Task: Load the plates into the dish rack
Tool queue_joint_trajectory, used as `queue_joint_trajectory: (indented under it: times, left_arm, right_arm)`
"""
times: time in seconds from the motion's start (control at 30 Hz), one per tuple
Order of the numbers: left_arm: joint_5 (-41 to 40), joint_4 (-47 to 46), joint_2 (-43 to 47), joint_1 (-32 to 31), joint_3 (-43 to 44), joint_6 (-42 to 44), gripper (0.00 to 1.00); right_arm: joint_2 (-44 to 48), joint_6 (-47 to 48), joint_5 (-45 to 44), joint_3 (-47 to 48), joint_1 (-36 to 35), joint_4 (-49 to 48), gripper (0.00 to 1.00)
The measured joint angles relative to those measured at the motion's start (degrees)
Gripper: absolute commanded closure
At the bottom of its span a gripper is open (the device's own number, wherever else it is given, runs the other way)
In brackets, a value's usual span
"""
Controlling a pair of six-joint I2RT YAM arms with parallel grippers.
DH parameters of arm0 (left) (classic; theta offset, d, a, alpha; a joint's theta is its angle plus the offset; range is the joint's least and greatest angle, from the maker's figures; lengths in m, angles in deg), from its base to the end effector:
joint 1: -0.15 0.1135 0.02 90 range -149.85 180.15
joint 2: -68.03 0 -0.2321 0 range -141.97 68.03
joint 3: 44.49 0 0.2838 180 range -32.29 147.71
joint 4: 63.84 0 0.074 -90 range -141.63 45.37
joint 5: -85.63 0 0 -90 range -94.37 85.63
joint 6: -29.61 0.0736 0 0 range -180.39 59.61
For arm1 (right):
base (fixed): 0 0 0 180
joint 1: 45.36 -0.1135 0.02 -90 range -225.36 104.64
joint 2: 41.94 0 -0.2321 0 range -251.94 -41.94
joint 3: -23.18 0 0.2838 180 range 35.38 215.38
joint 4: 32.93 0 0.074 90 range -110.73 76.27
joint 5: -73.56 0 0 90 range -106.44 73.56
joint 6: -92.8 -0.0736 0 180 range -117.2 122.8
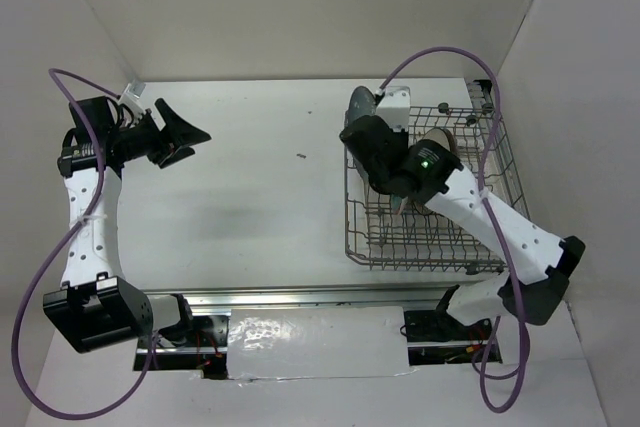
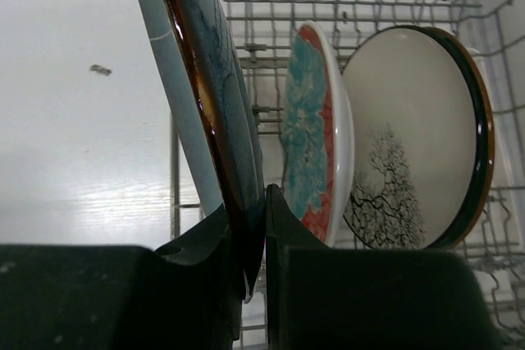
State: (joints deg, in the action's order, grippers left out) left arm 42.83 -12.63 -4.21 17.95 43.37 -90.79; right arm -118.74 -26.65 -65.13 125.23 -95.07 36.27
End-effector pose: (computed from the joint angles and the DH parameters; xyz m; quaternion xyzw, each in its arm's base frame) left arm 0.3244 0.0474 0.3388 -0.1657 0.8187 -0.3999 0.3773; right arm 0.2439 0.2022 0.3754 0.0112 0.8538 -0.0654 0.5164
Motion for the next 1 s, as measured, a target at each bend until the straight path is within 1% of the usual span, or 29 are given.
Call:
queue_joint_trajectory:
  times: [0.17, 0.3, 0.57, 1.0]
  left_arm:
    - [-0.4, 0.5, 0.0, 0.0, 0.0, 0.2, 0.14]
    - [-0.5, 0.9, -0.1, 0.0, 0.0, 0.2, 0.14]
    - [-0.6, 1.4, -1.0, 0.0, 0.0, 0.4, 0.13]
    - [-0.7, 1.6, -1.9, 0.0, 0.1, 0.5, 0.13]
  right_arm:
    - [-5.7, -7.4, -6.1, 3.0, -0.5, 8.1, 1.00]
    - [-7.6, -12.2, -7.6, 3.0, -0.5, 11.9, 1.00]
    - [-8.0, -17.3, -8.0, 1.6, -0.5, 14.1, 1.00]
    - [-9.8, -20.2, -8.1, -2.8, 0.0, 15.2, 1.00]
